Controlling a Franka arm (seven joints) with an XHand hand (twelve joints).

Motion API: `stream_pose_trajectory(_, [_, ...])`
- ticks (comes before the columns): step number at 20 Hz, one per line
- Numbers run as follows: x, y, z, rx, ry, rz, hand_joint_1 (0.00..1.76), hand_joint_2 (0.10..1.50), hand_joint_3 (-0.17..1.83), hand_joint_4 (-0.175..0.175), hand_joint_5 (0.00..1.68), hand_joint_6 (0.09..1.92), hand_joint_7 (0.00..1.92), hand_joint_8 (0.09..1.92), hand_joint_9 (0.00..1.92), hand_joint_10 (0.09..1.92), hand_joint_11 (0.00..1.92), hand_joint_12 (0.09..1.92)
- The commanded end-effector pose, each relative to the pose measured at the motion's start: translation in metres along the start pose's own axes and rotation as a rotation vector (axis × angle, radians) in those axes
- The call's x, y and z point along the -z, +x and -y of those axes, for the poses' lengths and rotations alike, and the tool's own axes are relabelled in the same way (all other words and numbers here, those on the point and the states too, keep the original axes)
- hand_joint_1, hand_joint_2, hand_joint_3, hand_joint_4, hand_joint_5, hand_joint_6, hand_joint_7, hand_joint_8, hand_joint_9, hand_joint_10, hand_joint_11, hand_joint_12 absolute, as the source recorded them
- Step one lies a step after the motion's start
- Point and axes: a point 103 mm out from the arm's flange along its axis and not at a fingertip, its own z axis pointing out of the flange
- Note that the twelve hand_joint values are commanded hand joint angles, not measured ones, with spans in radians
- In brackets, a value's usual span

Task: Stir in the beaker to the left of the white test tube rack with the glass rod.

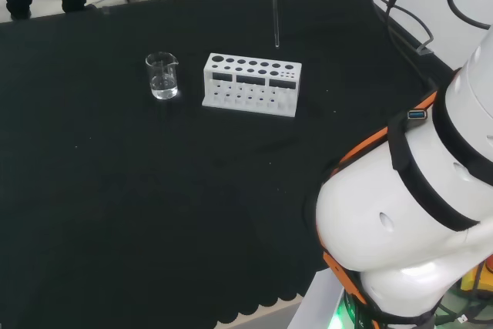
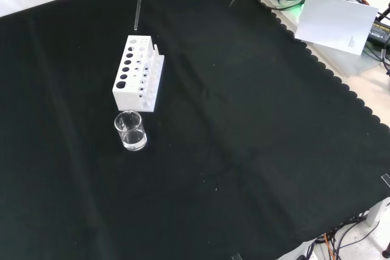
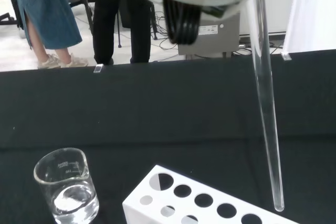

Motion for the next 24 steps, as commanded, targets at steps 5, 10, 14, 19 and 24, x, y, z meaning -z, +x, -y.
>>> stream_pose_trajectory(5, [-0.006, 0.015, -0.01, 0.035, 0.017, -0.007, 1.31, 0.64, 0.84, -0.175, 1.09, 0.81, 1.18, 1.2, 1.6, 0.92, 1.67, 0.71])
stream_pose_trajectory(10, [-0.005, 0.041, -0.033, 0.098, 0.029, -0.022, 1.31, 0.64, 0.84, -0.175, 1.09, 0.81, 1.18, 1.2, 1.6, 0.91, 1.67, 0.71])
stream_pose_trajectory(14, [0.004, 0.065, -0.056, 0.159, 0.027, -0.043, 1.31, 0.63, 0.84, -0.175, 1.09, 0.81, 1.18, 1.2, 1.6, 0.91, 1.68, 0.71])
stream_pose_trajectory(19, [0.012, 0.087, -0.077, 0.216, 0.012, -0.055, 1.31, 0.63, 0.84, -0.175, 1.09, 0.8, 1.18, 1.2, 1.6, 0.91, 1.68, 0.71])
stream_pose_trajectory(24, [0.014, 0.098, -0.09, 0.265, 0.009, -0.051, 1.31, 0.63, 0.84, -0.175, 1.1, 0.8, 1.18, 1.2, 1.6, 0.91, 1.68, 0.71])
